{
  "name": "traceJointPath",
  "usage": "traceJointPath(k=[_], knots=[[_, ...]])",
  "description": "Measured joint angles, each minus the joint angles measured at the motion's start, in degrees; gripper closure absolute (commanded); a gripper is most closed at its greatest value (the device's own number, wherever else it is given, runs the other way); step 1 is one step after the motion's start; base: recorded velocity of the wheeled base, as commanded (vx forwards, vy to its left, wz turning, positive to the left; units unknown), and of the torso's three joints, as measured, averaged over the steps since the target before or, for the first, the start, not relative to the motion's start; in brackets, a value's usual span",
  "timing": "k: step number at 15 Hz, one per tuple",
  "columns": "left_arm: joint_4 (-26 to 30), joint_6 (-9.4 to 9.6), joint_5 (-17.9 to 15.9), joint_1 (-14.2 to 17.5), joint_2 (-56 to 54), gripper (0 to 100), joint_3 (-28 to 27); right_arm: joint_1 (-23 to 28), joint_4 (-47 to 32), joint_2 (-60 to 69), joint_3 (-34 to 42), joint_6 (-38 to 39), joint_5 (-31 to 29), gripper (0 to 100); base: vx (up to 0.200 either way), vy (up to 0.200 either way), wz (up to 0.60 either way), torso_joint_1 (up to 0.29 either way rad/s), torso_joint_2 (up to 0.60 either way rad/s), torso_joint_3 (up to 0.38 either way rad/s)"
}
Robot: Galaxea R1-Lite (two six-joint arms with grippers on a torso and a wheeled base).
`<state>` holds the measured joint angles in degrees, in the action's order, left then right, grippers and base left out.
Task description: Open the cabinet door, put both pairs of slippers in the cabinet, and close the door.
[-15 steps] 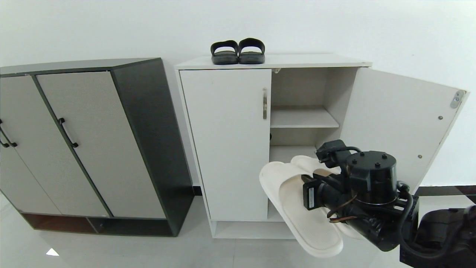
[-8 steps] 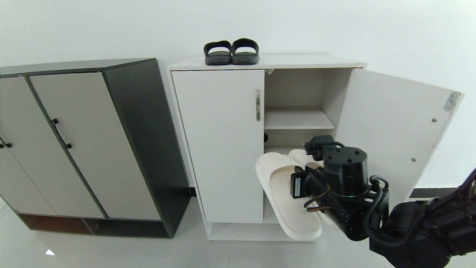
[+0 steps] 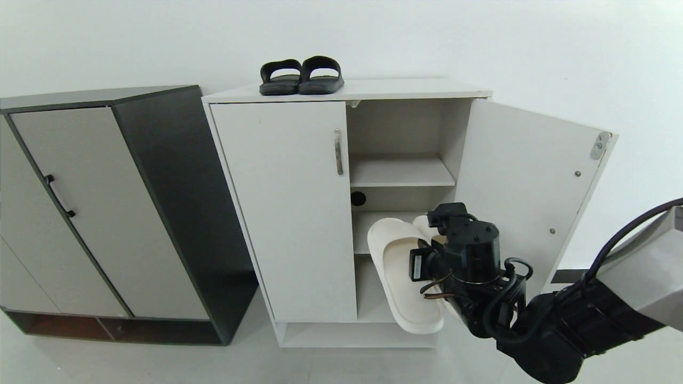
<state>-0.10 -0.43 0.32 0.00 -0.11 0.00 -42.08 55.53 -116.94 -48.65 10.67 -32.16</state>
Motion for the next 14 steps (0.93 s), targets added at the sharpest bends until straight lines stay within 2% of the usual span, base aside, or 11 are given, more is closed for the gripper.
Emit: traceJointPath(k=[8,14], knots=[[0.0,-0.23,0.0,-0.1,0.1,100,0.0,5.6,1.5,-6.9,-3.2,-0.4,0.0,100,0.0,0.0,0.0,0.0,0.0,0.0],[0.0,-0.3,0.1,-0.1,0.1,100,0.0,7.4,2.2,-9.7,-3.8,-1.1,0.1,100,0.0,0.0,0.0,0.0,0.0,0.0]])
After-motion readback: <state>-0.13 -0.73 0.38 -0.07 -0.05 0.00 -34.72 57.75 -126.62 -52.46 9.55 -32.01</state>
